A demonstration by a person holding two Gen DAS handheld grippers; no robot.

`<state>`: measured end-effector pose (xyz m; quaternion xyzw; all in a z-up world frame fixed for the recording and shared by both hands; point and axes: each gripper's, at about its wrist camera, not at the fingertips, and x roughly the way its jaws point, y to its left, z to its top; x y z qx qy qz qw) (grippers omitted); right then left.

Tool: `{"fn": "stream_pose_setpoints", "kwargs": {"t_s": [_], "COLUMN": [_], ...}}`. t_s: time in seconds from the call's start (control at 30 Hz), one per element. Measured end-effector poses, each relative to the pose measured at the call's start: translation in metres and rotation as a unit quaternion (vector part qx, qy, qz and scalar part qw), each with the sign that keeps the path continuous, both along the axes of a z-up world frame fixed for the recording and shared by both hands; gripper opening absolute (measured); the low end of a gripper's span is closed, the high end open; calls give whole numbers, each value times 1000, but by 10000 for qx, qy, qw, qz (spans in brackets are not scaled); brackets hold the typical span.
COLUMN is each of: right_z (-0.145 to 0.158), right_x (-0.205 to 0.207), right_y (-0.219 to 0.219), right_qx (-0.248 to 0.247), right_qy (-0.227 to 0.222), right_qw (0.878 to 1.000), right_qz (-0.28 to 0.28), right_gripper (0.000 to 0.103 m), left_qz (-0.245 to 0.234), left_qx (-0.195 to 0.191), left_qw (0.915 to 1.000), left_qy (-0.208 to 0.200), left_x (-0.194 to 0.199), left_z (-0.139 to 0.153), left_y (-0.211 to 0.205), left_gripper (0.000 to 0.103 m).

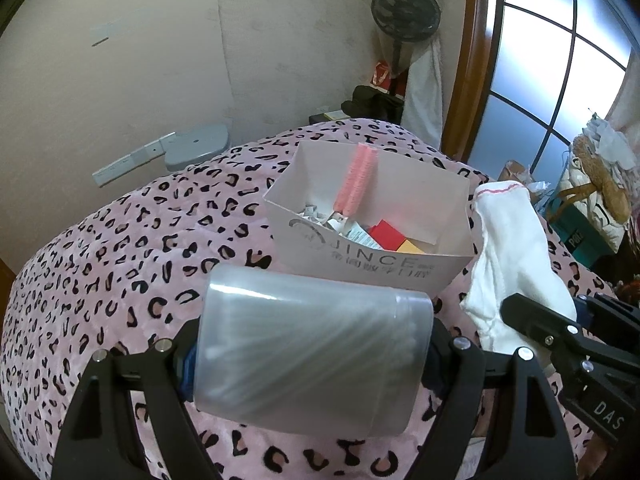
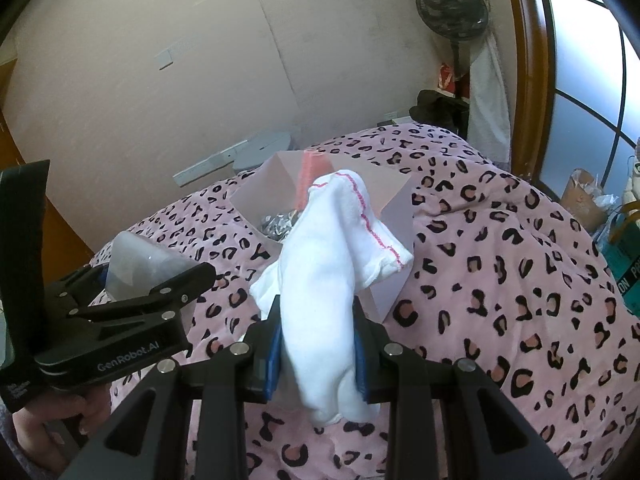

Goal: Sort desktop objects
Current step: 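Lift and carry clear packet and white cloth toward the paper bag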

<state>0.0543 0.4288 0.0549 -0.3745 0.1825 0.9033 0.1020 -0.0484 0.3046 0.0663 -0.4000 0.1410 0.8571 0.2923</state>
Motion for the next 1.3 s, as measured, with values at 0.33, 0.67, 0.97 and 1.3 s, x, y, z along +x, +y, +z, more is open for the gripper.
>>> {"fn": "stream_pose_setpoints", "kwargs": {"t_s": [0.33, 0.67, 0.97, 1.3], "right_z": [0, 16, 19, -4], "right_x": [-20, -50, -78, -99], "right_y": [16, 30, 36, 30], "right_qx": [25, 193, 293, 375], "right_qy": [117, 372, 397, 46], "right_qw": [9999, 9991, 9988, 9992], "right_qz": [-42, -48, -14, 97], "right_gripper": [29, 29, 29, 29], "left_qz": [-31, -167, -293, -286], "left_qx": [165, 416, 415, 258], "left_qw": [9998, 9990, 9986, 9988], "left_qy": [-66, -44, -157, -305], "left_x": [-31, -70, -102, -121], "left_z": [7, 27, 27, 6], "left_y": [15, 43, 72, 83], "left_gripper": [83, 83, 83, 83]}}
